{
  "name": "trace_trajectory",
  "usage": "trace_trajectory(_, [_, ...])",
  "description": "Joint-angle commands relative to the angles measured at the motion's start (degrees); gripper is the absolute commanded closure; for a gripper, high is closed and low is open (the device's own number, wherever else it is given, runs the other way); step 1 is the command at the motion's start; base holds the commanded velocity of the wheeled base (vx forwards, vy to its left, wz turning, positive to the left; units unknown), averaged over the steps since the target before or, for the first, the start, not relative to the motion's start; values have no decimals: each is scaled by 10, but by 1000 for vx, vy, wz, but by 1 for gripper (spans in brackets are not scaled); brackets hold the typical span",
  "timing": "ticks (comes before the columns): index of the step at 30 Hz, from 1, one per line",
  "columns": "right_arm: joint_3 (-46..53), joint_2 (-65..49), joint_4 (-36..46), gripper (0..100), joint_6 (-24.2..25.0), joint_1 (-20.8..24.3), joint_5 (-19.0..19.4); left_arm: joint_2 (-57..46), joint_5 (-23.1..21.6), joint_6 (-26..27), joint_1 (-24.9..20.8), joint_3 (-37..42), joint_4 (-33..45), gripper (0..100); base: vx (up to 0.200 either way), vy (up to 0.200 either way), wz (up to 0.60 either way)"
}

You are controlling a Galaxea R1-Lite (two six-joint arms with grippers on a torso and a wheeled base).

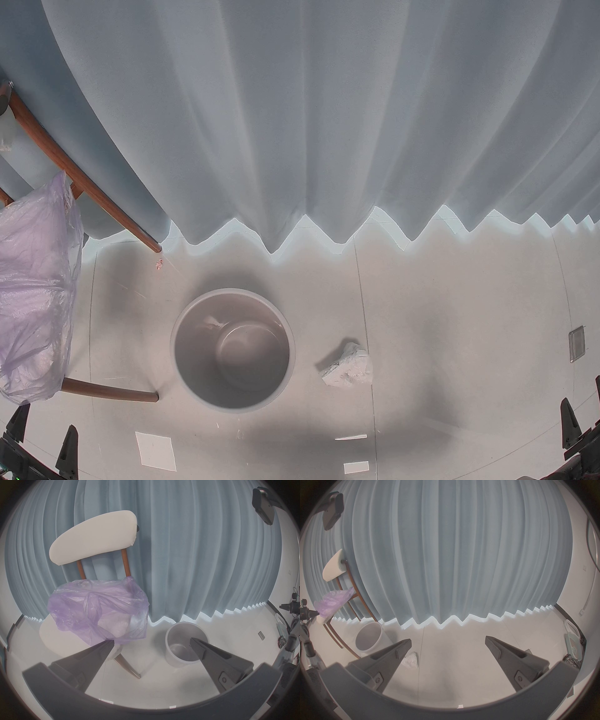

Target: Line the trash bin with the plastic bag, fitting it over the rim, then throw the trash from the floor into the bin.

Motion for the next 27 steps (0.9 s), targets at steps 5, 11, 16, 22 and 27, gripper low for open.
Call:
trace_trajectory(5, [10, -10, 0, 0, 0, 0, 0, -9, 1, 0, 0, 10, -2, 0, 0, 0, 0])
trace_trajectory(11, [10, -10, 0, 0, 0, 0, 0, -9, 7, -3, 0, 10, -1, 0, 0, 0, 0])
trace_trajectory(16, [10, -10, 0, 0, 0, 0, 0, -9, 7, -1, 0, 10, -3, 0, 0, 0, 0])
trace_trajectory(22, [10, -10, 0, 0, 0, 0, 0, -9, 6, -1, 0, 10, -4, 0, 0, 0, 0])
trace_trajectory(27, [10, -10, 0, 0, 0, 0, 0, -9, 7, 0, 0, 10, -6, 0, 0, 0, 0])
